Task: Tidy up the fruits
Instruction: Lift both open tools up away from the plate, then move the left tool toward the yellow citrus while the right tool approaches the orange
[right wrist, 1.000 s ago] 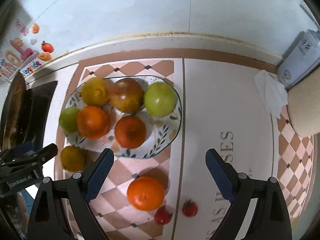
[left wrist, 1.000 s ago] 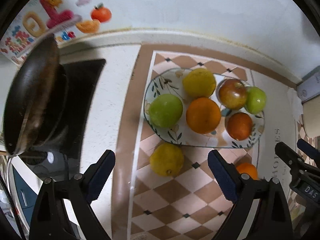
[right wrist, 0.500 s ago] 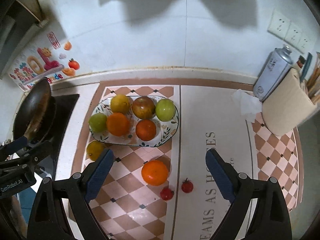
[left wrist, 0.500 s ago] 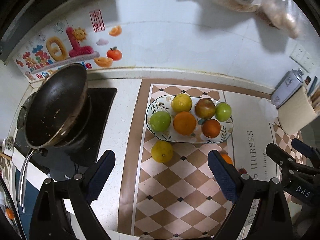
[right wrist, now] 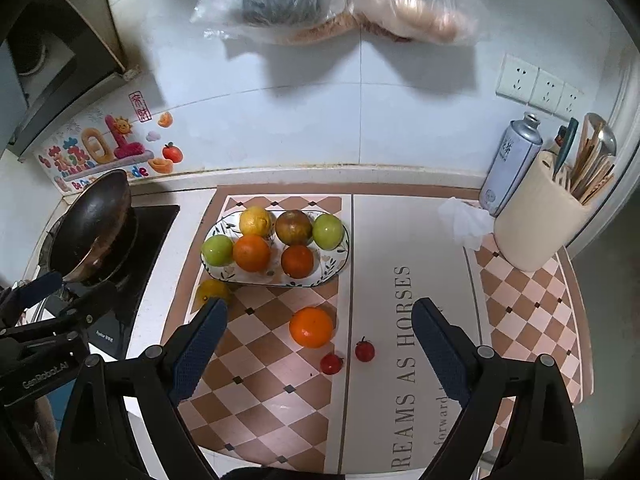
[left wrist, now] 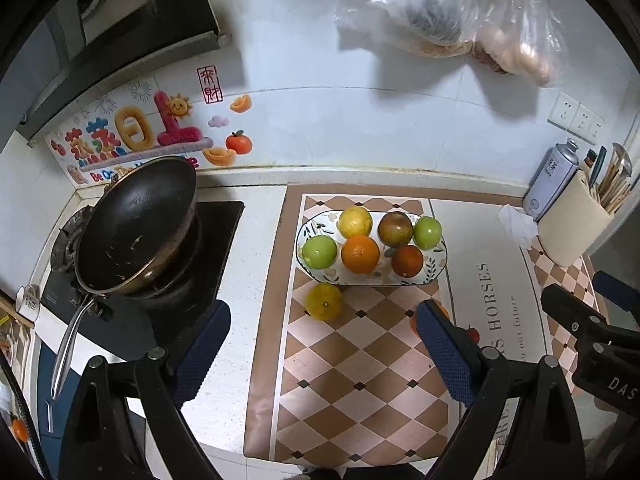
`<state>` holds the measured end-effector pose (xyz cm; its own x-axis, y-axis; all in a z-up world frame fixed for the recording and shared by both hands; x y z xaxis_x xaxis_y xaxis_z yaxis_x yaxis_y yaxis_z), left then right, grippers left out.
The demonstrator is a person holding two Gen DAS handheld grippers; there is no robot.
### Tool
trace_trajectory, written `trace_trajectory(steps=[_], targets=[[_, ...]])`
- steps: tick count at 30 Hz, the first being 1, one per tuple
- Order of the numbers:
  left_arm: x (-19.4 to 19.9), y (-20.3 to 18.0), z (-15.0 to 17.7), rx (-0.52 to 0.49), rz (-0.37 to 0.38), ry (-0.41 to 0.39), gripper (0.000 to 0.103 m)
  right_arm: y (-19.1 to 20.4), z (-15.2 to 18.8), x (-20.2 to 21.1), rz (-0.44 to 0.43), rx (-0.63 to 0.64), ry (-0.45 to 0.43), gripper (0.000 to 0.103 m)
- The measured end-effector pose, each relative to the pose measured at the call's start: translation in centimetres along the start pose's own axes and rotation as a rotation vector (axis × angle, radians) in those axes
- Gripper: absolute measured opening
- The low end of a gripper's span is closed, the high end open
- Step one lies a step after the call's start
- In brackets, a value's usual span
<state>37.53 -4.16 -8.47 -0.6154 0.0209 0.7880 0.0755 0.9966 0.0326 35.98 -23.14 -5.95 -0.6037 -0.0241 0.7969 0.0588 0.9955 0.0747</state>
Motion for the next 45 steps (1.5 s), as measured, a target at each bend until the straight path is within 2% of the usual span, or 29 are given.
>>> trace_trajectory(steps=[6, 13, 19, 21, 23, 29, 36, 42, 45], targets=[[1.2, -0.4, 0.0, -0.012, 0.003, -0.029, 0.095, 0.1, 0.2, 1.3, -0.005, -0.011, -0.02, 0.096], [0.8, -0.5, -0.4, -0.007, 0.003, -0.029, 0.095, 0.4, -0.5, 1.1, -0.02, -0.021, -0.028, 0.096], [-1.0, 0.2, -0.9, 0.024, -0.02, -0.005, 0.095, 0.1, -1.2, -0.9, -0.041, -0.044, -0.004, 0.096], [-2.2, 0.7, -1.0, 0.037, -0.032, 0.018, 0.102, -0.2, -1.1, -2.3, -0.055, -0.067, 0.024, 0.1], [-3.8, 1.5, -1.1, 0.056, -0.05, 0.044, 0.103, -0.8, -0.8, -4.4, -0.063, -0.082, 0.06, 0.1], [-9.4, 4.6, 0.2, 0.14, -0.088, 0.177, 0.103, -2.3, 1.8, -13.4, -0.094, -0.106, 0.246, 0.1], [-15.6, 6.0, 3.1, 0.193, -0.095, 0.352, 0.103, -1.4, 6.3, -23.3, -0.092, -0.051, 0.425, 0.1], [-21.7, 4.7, 4.7, 0.233, -0.045, 0.51, 0.103, -0.1, 8.6, -27.3, -0.119, -0.04, 0.512, 0.096], [-24.5, 3.5, 4.9, 0.215, -0.031, 0.553, 0.103, 0.3, 9.5, -28.6, -0.133, -0.039, 0.55, 0.086]])
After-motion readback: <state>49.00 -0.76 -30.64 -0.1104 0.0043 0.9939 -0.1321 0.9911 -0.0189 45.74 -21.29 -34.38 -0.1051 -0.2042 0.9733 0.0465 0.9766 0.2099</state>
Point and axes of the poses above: each gripper's, at about its wrist camera, not at the fingertips, and x roughly against the way its jaws point, y to its left, z to its underside, the point moved 3 cm from there along -x, roughly the way its jaws point, and after that the axes turned 6 degrees about -y, right-handed, at the moved point
